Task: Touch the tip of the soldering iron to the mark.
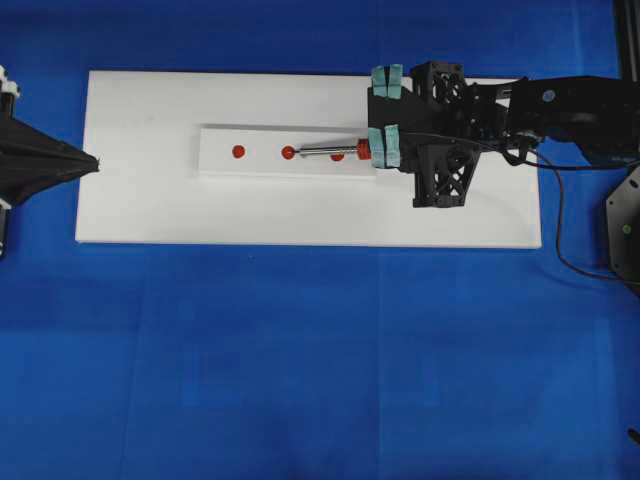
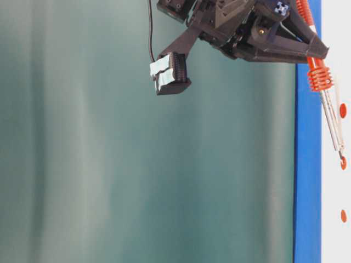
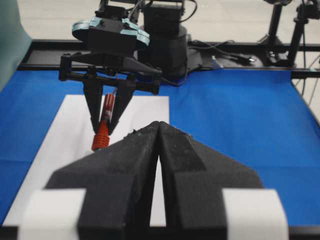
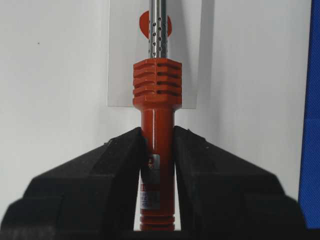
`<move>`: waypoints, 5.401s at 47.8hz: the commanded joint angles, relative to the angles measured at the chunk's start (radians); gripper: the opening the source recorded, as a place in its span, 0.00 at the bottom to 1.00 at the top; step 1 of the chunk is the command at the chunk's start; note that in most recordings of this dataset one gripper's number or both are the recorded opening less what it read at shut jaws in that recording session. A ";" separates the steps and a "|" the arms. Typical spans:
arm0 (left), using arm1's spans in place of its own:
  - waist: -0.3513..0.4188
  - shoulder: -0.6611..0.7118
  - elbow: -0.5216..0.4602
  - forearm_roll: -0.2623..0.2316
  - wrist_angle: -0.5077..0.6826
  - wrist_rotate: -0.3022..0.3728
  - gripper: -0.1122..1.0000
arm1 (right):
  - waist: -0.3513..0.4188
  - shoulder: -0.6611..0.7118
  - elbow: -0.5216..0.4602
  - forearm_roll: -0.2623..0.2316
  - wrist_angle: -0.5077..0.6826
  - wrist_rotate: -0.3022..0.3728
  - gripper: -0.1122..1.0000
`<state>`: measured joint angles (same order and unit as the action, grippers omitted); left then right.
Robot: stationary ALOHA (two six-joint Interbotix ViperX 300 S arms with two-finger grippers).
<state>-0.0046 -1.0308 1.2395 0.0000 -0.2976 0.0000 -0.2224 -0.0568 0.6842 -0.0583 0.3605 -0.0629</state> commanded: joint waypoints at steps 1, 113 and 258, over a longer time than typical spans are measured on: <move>0.000 0.003 -0.009 0.003 -0.011 0.000 0.10 | 0.000 -0.011 -0.011 0.003 -0.008 0.002 0.16; 0.000 0.003 -0.009 0.003 -0.011 0.000 0.10 | 0.000 -0.215 -0.186 -0.009 0.319 0.000 0.16; 0.000 0.003 -0.009 0.003 -0.015 -0.005 0.10 | -0.005 -0.163 0.094 0.003 0.135 0.002 0.16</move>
<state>-0.0046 -1.0308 1.2410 0.0015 -0.3007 -0.0031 -0.2224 -0.2178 0.7885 -0.0568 0.5108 -0.0598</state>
